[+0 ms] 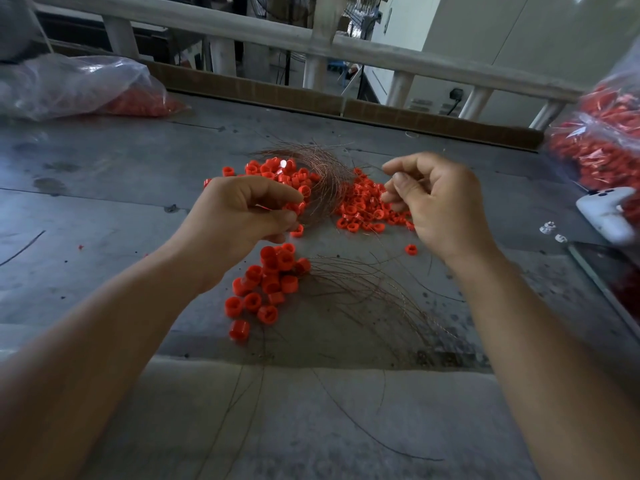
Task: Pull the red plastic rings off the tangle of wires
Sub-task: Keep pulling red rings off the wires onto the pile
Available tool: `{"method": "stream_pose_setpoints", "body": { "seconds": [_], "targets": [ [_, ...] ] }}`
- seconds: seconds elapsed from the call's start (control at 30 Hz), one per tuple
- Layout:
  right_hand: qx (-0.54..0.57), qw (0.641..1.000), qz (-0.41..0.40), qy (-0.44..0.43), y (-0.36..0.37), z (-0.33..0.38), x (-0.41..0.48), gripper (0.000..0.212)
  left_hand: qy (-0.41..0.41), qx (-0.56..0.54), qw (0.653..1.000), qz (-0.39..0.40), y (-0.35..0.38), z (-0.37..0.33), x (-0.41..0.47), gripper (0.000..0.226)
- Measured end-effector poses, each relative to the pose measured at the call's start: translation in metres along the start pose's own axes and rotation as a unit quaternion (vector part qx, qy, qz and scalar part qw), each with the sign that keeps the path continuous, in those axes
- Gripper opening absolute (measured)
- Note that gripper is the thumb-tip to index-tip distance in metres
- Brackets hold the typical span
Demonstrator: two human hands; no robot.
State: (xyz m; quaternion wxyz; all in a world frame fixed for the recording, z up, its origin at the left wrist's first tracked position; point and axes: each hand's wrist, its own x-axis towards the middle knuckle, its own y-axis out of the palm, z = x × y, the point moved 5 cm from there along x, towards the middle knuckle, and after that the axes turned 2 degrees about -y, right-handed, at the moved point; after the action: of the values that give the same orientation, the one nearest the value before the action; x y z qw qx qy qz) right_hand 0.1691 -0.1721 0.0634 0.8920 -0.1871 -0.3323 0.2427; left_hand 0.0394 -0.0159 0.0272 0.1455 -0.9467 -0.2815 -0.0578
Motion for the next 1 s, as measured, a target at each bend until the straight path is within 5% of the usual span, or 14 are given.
{"method": "stream_pose_setpoints", "body": {
  "seconds": [0.2, 0.43, 1.0],
  "targets": [
    [-0.082, 0.995, -0.050, 0.036, -0.009, -0.016, 0.004, 0.025, 0.001, 0.004, 1.000, 0.004, 0.000, 0.000, 0.000, 0.028],
    [-0.071, 0.995, -0.008, 0.062, -0.005, -0.019, 0.004, 0.035, 0.000, -0.003, 1.000, 0.008, 0.001, -0.002, -0.002, 0.028],
    [0.028, 0.990, 0.072, -0.121, 0.017, 0.044, -0.022, 0.017, -0.001, -0.192, 0.977, 0.091, 0.009, -0.009, -0.008, 0.023]
  ]
}}
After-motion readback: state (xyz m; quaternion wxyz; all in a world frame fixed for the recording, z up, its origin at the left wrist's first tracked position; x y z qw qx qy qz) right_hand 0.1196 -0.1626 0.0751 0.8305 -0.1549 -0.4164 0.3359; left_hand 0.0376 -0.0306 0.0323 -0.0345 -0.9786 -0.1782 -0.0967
